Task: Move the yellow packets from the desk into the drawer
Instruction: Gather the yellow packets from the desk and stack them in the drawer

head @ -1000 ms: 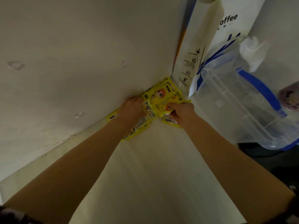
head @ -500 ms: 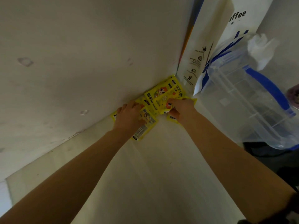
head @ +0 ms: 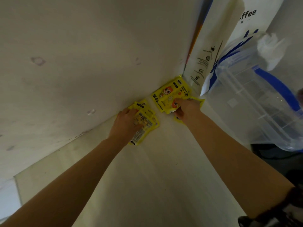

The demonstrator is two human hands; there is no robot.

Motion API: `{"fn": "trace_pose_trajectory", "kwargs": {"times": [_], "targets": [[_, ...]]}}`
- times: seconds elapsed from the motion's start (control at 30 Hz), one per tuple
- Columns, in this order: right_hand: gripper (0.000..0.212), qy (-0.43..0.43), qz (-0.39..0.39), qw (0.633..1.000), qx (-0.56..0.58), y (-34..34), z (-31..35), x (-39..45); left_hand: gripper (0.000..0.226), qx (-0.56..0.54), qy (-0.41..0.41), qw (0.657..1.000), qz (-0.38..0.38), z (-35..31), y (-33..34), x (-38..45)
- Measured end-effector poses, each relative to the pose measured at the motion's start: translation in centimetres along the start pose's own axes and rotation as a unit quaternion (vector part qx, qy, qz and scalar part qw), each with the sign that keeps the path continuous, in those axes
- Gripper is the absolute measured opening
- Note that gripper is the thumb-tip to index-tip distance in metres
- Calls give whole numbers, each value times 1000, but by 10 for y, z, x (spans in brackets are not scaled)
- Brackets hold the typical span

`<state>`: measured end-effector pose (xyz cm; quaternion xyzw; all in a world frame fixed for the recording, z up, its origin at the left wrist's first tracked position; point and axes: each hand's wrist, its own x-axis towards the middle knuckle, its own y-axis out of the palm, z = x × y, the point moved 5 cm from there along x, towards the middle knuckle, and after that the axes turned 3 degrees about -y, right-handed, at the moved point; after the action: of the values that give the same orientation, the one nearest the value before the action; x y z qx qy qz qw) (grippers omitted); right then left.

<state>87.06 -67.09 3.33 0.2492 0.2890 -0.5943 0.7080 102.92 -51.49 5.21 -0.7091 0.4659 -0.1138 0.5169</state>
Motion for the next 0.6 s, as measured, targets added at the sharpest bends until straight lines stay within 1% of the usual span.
{"fn": "trace_pose_trajectory", "kwargs": {"times": [0.07,0.13,0.2,0.3,0.4,0.47,0.53,0.6], "targets": [[36,-12,3,1000,-9,-2,5,-7,56,-14,-2,1000,-7,4,-2,-2],[40,-20,1,1000,-18,-8,7,-10,53,-21,-5,1000,-15,5,-5,-4],[35,-21,8,1000,-17,-13,7,-13,50,-24,-7,999,-29,6,-9,-7],[23,-25,-1,999,-35,-25,5,-15,40,-39,-11,998,-44,7,-13,-11],[18,-28,1,999,-36,-37,3,-23,35,-71,-23,996,-54,10,-14,-19],[16,-26,-1,1000,-16,-45,1,-29,38,-111,-33,992,-58,11,-15,-26],[17,-18,-2,1000,-4,-55,-5,-33,51,-161,-49,984,-54,11,-15,-33],[18,-10,7,1000,-7,-65,-10,-37,66,-182,-73,980,-40,13,-15,-41]]}}
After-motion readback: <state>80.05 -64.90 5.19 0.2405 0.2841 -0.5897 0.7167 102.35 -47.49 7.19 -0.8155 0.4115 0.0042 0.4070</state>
